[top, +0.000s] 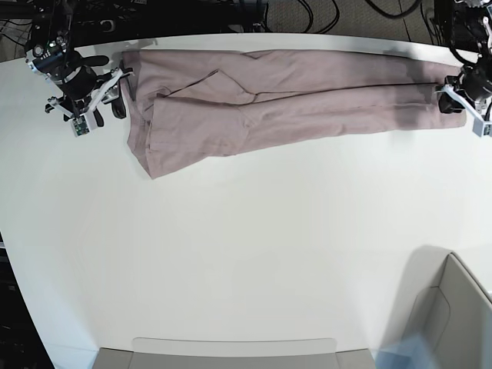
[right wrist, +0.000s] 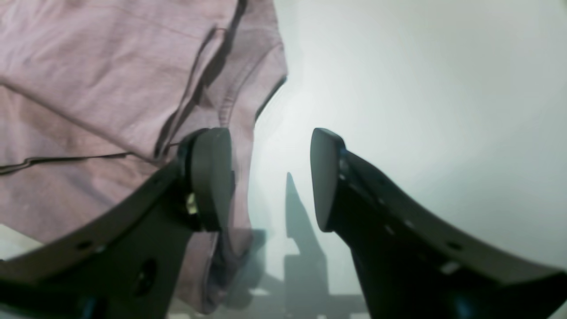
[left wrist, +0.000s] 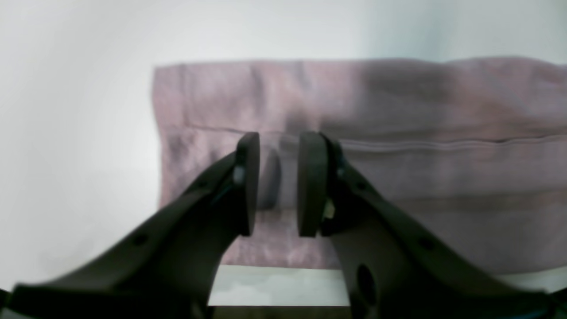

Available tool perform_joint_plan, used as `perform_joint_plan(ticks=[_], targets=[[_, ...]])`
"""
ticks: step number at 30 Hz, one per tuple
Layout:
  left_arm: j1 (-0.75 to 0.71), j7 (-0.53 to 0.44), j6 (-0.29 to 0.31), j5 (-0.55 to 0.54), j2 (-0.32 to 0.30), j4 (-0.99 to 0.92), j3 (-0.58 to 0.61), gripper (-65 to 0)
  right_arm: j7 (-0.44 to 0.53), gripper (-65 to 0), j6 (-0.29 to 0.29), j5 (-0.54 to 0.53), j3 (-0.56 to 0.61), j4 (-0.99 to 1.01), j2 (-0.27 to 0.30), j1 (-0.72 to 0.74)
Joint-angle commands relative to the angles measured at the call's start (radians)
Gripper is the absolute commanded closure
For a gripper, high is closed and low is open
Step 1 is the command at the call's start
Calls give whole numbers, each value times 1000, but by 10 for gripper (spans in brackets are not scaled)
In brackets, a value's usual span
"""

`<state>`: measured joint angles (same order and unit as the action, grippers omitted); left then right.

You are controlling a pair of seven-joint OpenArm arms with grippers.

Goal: Fold the T-shirt properly
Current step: 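Press the folded strip's ends with both grippers to flatten it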

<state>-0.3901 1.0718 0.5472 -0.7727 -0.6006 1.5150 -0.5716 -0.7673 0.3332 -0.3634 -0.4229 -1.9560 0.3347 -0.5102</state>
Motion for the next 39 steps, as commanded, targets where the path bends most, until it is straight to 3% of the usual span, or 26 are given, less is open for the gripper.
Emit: perform_joint_plan(ticks=[1,11,16,23,26,31,39], targets=[[9,-23,1,-21,-25,8,-17,-156,18,-288,-4,-4,-6,-15,13,2],[13,-11,6,-144,-23,-81,-94,-158,18,-288,-4,-4,-8,-15,20,2],[13,-17,1,-143,-25,-77,-84,-229,18,-288,-4,-9,-6,-16,31,3],[13,-15,-2,-138,-31,-107,-90,-221,18,-288,-4,-7,-6,-16,34,2],[21,-26,-39,-107,-69,-176,-87,-221,18,-288,-4,-9,-8,-16,34,2],[75,-43,-39,-37,-80,-222,-90,-221,18,-288,-4,-6,-8,-16,34,2],[78,-52,-39,-23,-103,-302,-63,-221,18,-288,-4,-7,-8,-16,56,-1]])
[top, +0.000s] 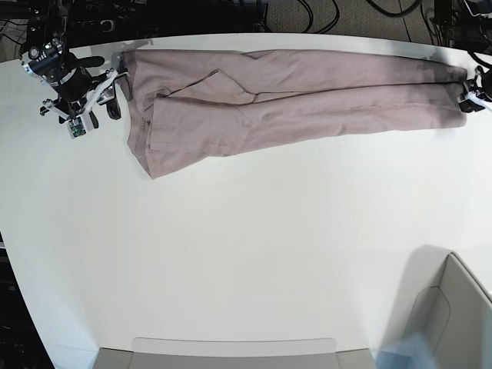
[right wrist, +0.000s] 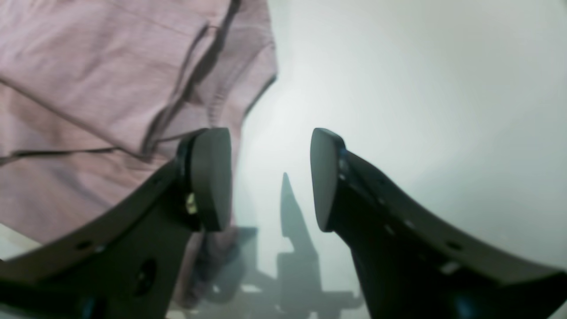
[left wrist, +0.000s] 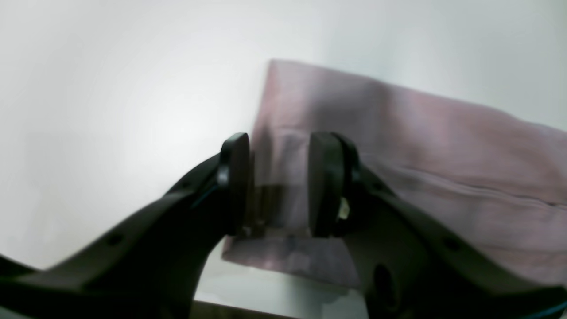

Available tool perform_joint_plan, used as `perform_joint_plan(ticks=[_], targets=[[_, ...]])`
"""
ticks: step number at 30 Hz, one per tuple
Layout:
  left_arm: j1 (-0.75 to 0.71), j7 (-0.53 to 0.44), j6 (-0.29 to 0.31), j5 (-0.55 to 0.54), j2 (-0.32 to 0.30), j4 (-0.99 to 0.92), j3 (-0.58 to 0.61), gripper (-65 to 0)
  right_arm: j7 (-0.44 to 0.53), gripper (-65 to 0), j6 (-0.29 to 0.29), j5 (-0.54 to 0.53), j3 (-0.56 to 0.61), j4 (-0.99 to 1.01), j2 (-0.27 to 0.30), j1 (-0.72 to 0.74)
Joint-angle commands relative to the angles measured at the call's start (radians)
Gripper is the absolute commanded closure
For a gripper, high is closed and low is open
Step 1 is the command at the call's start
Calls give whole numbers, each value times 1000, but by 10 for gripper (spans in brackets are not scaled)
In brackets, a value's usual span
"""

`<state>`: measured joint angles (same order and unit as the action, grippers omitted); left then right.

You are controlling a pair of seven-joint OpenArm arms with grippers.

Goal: Fold the T-shirt properly
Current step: 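Press the folded strip's ends with both grippers to flatten it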

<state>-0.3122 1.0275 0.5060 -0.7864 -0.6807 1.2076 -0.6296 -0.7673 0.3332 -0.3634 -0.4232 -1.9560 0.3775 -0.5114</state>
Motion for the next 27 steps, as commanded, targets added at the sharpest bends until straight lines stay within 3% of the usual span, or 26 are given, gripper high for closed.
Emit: perform_joint_plan(ticks=[1,9,16,22,24,27], targets=[[3,-14,3,-9,-33,-24,-6,-221,18,-288,-4,-6,-7,-16,15,-2],[5,-45,4,-9,-49,-65,6,-221,18,-288,-4,-4,-10,-16,30,-3],[-38,-57,6,-17,-46,-62,139,-221,18,-288,-4,-4,-10,-16,30,1],[-32,-55,18,-12,-4,-64,264,-215,18,-288,-4,-4,-13,-16,30,1],[-29,-55,69,-11,-3,-65,322,-166,18,-288,-4,-4,-13,-16,30,1],[-15,-45,92,-9,17,-84,345,-9,18,-288,-4,-4,-13,-19,30,-2]])
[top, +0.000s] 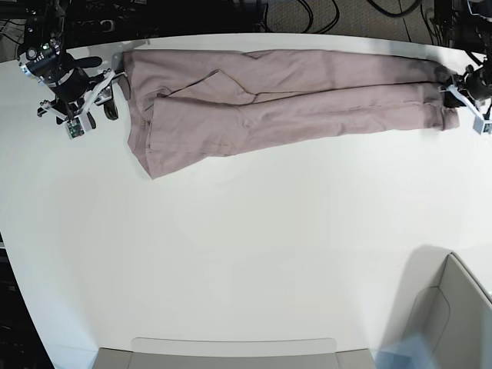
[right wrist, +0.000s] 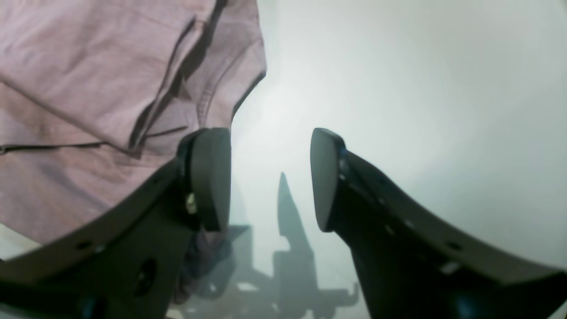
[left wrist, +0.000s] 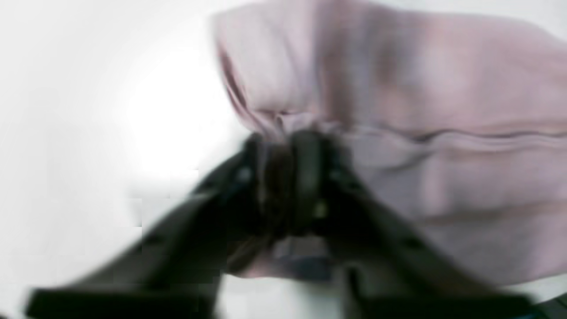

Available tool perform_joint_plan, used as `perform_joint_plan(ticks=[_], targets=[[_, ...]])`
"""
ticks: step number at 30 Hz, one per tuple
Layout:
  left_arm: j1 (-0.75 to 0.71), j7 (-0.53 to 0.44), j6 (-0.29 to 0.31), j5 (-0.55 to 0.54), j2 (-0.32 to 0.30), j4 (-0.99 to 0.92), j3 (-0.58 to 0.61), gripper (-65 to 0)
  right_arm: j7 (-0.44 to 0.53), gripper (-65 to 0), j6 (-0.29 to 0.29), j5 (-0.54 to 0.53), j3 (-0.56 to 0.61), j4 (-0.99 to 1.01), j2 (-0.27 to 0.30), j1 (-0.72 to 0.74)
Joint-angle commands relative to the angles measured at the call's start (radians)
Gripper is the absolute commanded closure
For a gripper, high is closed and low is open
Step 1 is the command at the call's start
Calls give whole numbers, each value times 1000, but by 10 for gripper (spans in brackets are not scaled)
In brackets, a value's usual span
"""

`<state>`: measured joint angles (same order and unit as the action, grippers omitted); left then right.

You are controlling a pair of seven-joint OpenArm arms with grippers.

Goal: Fold the T-shirt properly
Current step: 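Press the folded strip's ends with both grippers to flatten it, then grasp the strip end with the left gripper and fold it toward the middle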

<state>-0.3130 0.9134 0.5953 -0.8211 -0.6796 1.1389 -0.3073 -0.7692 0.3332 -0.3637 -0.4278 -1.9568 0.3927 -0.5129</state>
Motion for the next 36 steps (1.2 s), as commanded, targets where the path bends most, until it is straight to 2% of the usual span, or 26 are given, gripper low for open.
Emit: perform_joint_plan(ticks=[1,5,13,16,18,23,27,30,36], targets=[[5,71,2,26,16,-41,23,0,20,-288,-4,-4,-9,-20,15,0],[31,66,5,26,11,-104,13,0,20,-288,-4,-4,-10,-20,15,0],[48,71,1,27,-13,-66,-218,0,20,-288,-4,-8,-12,-22,10,3],[110,82,-1,27,-48,-66,-243,0,20,-288,-4,-5,-12,-22,10,4],[133,125,-1,27,-55,-64,-249,0,20,-288,-4,-5,-12,-22,10,4],[127,189,-2,27,-52,123,-278,0,20,-288,-4,-4,-12,-29,12,0],[84,286,-2,27,13,292,-366,0,20,-288,-4,-4,-12,-29,12,0],[76,358,-4,27,94,438,-418,0,20,-288,-4,-4,-12,-29,10,0],[18,393,-5,53,240,674,-359,0,20,-288,-4,-8,-6,-36,5,0]])
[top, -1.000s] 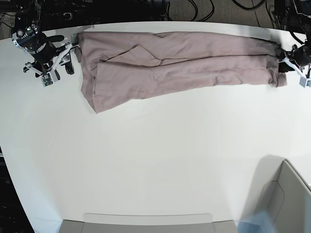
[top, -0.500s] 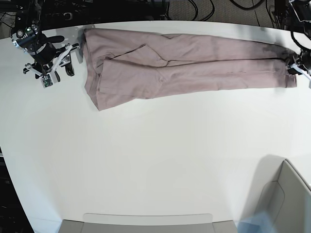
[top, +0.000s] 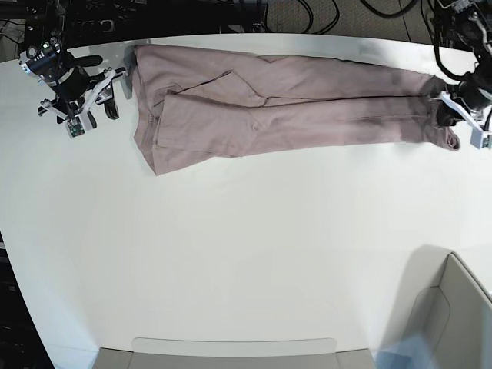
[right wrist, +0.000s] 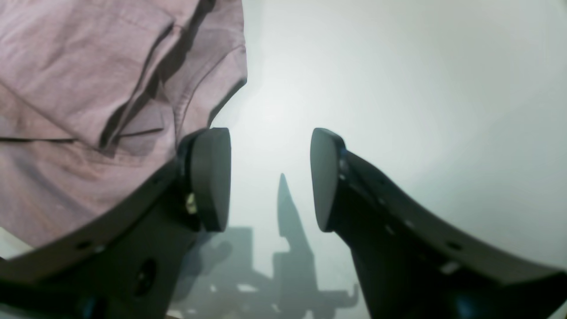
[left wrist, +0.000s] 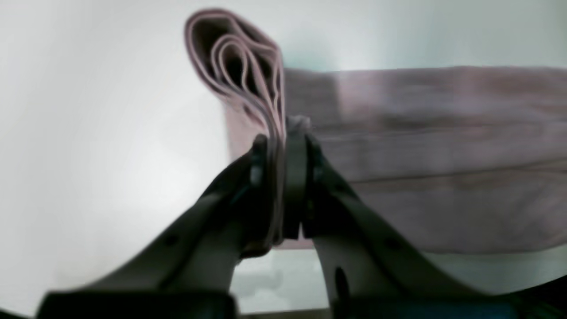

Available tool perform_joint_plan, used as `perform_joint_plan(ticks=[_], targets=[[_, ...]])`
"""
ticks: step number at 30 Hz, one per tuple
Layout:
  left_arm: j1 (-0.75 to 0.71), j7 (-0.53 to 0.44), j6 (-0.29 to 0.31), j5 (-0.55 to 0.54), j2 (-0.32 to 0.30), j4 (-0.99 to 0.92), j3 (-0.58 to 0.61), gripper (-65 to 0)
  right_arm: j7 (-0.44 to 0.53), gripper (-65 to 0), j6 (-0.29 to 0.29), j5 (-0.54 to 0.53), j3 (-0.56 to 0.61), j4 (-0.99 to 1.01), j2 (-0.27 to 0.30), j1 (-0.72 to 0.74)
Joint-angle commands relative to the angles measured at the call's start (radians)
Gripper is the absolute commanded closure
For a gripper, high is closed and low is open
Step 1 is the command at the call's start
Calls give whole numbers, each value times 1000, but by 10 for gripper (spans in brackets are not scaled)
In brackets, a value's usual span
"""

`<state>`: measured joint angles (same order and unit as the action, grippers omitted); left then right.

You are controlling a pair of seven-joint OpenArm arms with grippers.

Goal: Fold the T-shirt properly
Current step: 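Grasp the strip end with the left gripper and fold it toward the middle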

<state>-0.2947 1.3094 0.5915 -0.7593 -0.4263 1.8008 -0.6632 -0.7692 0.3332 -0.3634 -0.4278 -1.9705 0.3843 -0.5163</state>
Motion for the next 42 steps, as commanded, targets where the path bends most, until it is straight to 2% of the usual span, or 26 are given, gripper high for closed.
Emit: perform_joint_plan(ticks=[1,6,10,16,20,24,28,29,31,33,36,39,42], targets=[[-5,-3,-8,1,13,37,23,0,20,-288,-4,-9,-6,-22,12,2],[-5,-6,-74,44,154,118,147,0,20,-288,-4,-7,-6,-22,12,2],[-5,-15,-98,57,228,127,244,0,20,-288,-4,-9,-4,-22,12,3],[-5,-61,-170,59,277,130,388,0,20,-288,-4,-9,-3,-22,11,2],[-5,-61,-180,59,317,130,432,0,20,-288,-4,-6,-4,-22,-5,2],[-1,-61,-180,65,324,123,457,0,20,-288,-4,-6,-4,-22,-11,-8],[1,-61,-180,134,323,118,461,0,20,-288,-4,-9,-4,-22,-9,-14],[-2,-61,-180,137,321,123,460,-24,20,-288,-4,-9,-4,-22,-9,-14],[-4,-60,-180,136,318,124,457,-114,20,-288,-4,-9,-4,-22,-9,-14],[-5,-54,-180,136,318,136,460,-141,20,-288,-4,-9,-4,-22,-9,-14],[-5,-49,-176,108,321,149,461,-98,23,-288,-4,-10,-4,-22,-11,-12],[1,-49,-176,22,321,150,454,-31,24,-288,-4,-12,-4,-22,-11,-9],[1,-55,-176,-36,318,150,452,0,26,-288,-4,-12,-4,-22,-11,-8]])
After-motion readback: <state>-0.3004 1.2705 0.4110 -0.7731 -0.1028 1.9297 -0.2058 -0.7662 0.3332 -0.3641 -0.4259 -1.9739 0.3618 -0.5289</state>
